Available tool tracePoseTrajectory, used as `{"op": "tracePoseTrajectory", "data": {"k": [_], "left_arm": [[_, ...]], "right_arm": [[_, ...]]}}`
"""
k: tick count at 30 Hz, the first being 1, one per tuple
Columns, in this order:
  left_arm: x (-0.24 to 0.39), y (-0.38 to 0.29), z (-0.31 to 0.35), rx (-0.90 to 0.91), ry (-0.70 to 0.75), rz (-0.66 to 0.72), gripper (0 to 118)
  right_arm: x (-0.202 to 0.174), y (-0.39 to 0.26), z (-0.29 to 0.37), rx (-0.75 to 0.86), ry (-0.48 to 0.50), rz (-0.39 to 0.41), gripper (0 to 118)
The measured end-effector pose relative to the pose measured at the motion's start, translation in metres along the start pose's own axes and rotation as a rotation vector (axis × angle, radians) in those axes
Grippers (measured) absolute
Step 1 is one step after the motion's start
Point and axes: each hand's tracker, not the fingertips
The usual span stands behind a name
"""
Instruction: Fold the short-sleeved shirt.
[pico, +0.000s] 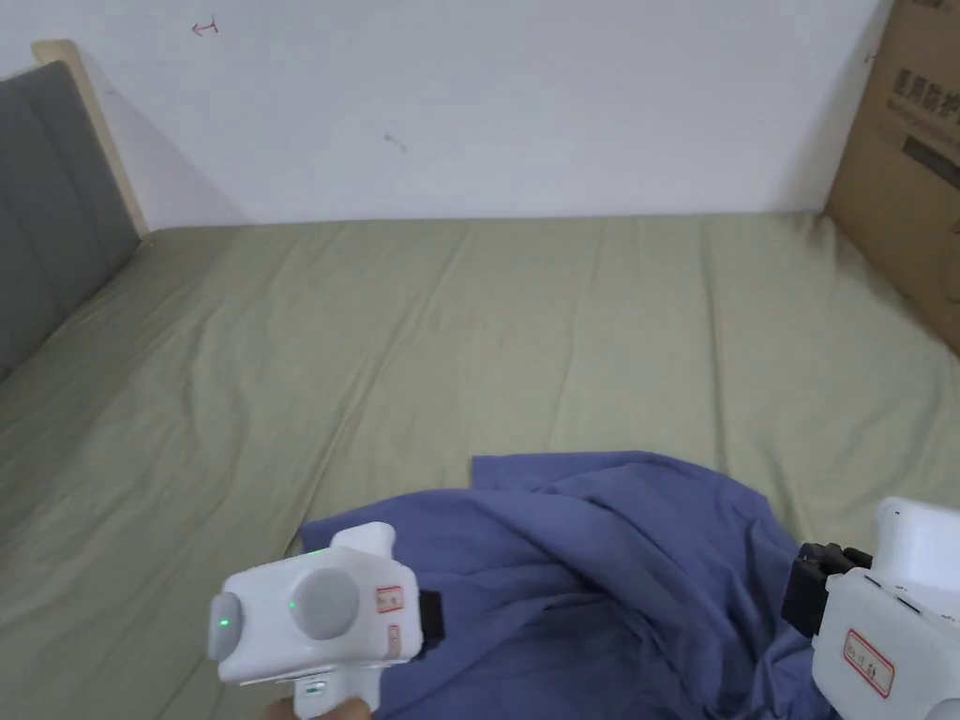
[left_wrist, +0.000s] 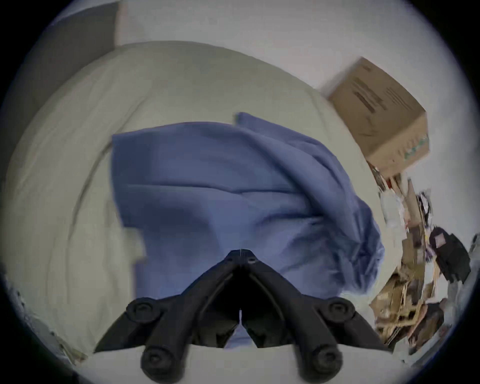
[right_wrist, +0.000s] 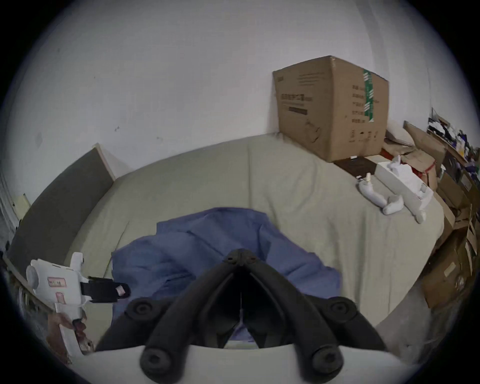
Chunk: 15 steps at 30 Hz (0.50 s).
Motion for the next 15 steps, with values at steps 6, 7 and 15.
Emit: {"op": "tracePoseTrajectory", "data": {"k": [6,7,15], "left_arm": [[-0.062,0.089,0.004,0.112,0.146,0.144,109],[-0.069,0.102,-0.002,0.109,0.181,0.155,110],[-0.067,0.122,-0.088,-0.094,0.262,0.055,79]], "right_arm": [[-0.023,-0.006,-0.033,-0.056,0.035,0.04,0],[-0.026,-0.007,-0.037,-0.061,0.037,0.049,0],[-0.035,-0.021,-0.066,-0.138,0.048,0.041,0]]}}
